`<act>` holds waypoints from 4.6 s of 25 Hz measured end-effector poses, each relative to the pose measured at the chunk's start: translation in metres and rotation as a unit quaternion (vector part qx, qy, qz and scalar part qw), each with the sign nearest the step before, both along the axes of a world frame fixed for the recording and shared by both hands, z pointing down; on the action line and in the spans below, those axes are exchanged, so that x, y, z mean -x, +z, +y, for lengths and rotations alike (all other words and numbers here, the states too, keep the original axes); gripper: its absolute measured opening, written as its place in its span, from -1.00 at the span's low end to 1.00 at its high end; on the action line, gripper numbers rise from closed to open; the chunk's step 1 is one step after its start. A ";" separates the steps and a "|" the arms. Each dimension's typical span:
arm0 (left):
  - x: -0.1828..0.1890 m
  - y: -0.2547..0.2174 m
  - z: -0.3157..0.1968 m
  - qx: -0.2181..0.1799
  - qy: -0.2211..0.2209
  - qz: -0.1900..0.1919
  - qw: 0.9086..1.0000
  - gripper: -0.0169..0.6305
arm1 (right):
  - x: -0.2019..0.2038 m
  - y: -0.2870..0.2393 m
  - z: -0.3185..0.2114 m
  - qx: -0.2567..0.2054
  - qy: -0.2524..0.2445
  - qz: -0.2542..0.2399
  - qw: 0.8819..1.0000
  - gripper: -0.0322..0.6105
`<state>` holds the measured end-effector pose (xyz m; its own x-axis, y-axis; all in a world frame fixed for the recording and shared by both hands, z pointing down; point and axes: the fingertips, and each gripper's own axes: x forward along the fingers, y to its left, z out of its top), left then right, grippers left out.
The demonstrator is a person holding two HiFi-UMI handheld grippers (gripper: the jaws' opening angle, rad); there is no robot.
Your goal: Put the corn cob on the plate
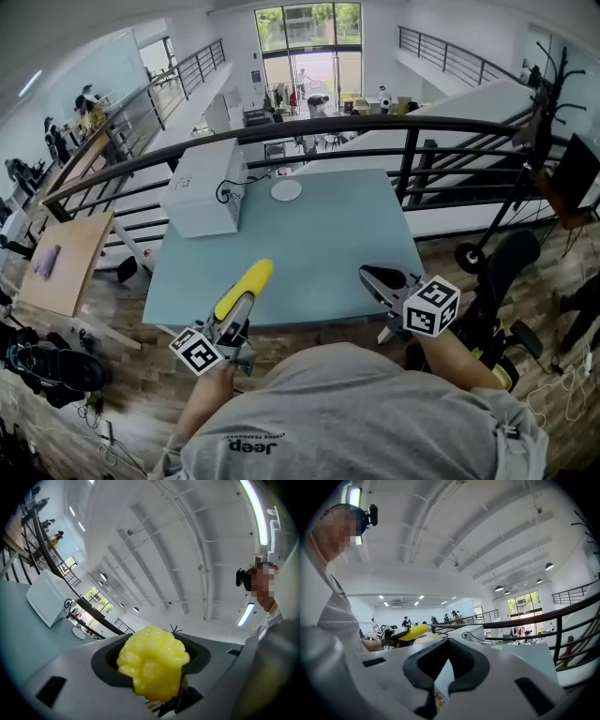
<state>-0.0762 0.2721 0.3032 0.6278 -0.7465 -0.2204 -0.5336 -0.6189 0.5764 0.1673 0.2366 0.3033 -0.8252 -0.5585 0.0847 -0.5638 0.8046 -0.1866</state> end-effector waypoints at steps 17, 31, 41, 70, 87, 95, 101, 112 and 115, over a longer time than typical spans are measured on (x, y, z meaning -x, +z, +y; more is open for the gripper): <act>-0.018 0.028 -0.076 0.023 0.024 0.008 0.999 -0.16 | 0.002 0.024 -0.053 0.006 0.004 0.006 1.000 -0.85; 0.140 0.025 -0.236 0.012 0.086 -0.001 0.996 -0.16 | 0.145 -0.003 -0.211 0.002 0.071 0.009 0.997 -0.85; 0.195 0.048 -0.291 0.039 0.083 0.001 0.996 -0.16 | 0.192 0.004 -0.297 0.026 0.070 0.038 0.996 -0.85; 0.039 0.157 -0.523 0.100 -0.013 -0.114 0.988 -0.16 | 0.072 0.179 -0.532 0.086 0.029 0.062 0.994 -0.85; 0.034 0.281 -0.666 0.098 -0.049 -0.220 0.969 -0.16 | 0.120 0.283 -0.670 0.079 0.003 0.077 0.994 -0.85; 0.034 0.323 -0.696 0.091 -0.055 -0.298 0.949 -0.16 | 0.147 0.313 -0.679 0.066 -0.022 0.077 0.995 -0.85; 0.024 0.340 -0.702 0.093 -0.044 -0.323 0.941 -0.16 | 0.154 0.320 -0.676 0.052 -0.037 0.082 0.995 -0.85; 0.021 0.348 -0.716 0.077 -0.041 -0.388 0.918 -0.16 | 0.161 0.332 -0.677 0.053 -0.045 0.083 0.994 -0.85; 0.018 0.354 -0.715 0.082 -0.036 -0.399 0.913 -0.16 | 0.161 0.334 -0.677 0.054 -0.045 0.081 0.994 -0.85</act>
<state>-0.0945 -0.4431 0.6570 0.4880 -0.7741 0.4032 -0.8597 -0.5062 0.0686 0.0067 -0.4403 0.6369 -0.8421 -0.4633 0.2759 -0.5199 0.8334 -0.1874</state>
